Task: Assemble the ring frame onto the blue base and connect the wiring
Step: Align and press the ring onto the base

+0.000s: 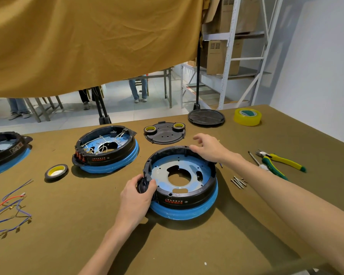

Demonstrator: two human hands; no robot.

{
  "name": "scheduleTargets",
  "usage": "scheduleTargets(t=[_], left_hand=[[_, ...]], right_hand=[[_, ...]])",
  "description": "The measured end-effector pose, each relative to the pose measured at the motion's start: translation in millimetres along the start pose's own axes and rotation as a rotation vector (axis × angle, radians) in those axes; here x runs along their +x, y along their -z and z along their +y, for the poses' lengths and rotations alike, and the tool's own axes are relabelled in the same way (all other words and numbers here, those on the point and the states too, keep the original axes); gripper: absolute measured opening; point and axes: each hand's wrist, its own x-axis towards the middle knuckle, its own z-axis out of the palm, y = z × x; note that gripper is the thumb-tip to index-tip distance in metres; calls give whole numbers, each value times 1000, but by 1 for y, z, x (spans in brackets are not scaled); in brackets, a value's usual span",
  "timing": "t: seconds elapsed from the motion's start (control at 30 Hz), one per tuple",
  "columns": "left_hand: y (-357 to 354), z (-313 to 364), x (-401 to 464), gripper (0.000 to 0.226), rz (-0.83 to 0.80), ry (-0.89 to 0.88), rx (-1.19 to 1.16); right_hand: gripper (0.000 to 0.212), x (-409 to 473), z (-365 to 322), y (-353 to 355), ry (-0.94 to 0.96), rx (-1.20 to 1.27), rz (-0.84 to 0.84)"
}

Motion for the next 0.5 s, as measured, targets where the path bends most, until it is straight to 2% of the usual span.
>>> scheduleTargets(t=[0.07,0.13,0.3,0.4,0.5], left_hand=[[-1,-2,-3,66,1,-6,5],[-3,-4,-5,67,-3,-8,18],[-2,-4,-5,88,-107,16,47],[3,1,0,100,-199,-1,-17],[5,2,2,97,-271,-20,-33]], right_hand=[[48,-13,7,5,-117,-116,92],[38,-28,13,8,-207,-184,51],[32,-37,10,10,-246,-102,-85],[35,-29,5,13,-259,-87,-113],[32,-23,6,9,-248,-91,-107]])
